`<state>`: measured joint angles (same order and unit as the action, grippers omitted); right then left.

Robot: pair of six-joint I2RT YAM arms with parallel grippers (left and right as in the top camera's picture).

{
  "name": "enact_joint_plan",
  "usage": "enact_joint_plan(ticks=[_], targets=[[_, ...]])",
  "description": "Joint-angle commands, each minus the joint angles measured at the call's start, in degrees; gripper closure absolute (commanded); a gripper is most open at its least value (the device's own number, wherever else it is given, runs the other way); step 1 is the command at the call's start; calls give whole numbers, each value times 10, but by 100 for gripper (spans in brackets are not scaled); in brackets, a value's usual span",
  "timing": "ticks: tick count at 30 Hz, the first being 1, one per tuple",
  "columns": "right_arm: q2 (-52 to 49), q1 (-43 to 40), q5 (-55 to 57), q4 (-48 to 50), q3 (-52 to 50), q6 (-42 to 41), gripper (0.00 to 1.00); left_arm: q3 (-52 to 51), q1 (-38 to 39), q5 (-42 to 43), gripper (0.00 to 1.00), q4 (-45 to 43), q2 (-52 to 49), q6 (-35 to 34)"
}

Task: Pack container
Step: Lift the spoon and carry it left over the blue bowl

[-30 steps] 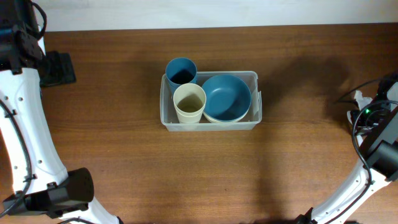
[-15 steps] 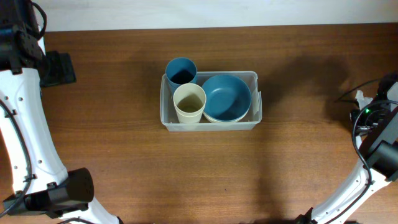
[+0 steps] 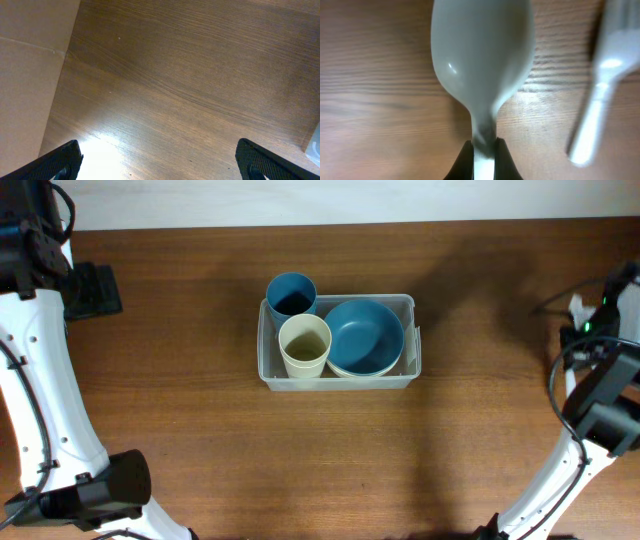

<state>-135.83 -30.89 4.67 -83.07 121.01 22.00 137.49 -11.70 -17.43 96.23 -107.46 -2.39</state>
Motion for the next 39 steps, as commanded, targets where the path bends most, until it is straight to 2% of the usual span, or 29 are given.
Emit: enact_joint_plan(ticks=[1,7,10,17,26,34,36,39], targets=[[5,40,-13,-48,112,-54,96,9,-1,-8,0,-1,14,1],[5,110,-31,-129,266,-126,96,9,-1,-8,0,-1,14,1],[5,141,-65,-143,304,-167,96,9,-1,-8,0,-1,14,1],[10,213,-171,-143,308,-226,96,9,-1,-8,0,-1,14,1],[10,306,-190,-143,308,-254,96,9,-1,-8,0,-1,14,1],[10,347,-191,-143,308,-277,95,9,-1,-8,0,-1,14,1],[10,355,-195,-143,308,-285,91,9,-1,-8,0,-1,14,1],[10,365,-195,-143,308,-285,90,9,-1,-8,0,-1,14,1]])
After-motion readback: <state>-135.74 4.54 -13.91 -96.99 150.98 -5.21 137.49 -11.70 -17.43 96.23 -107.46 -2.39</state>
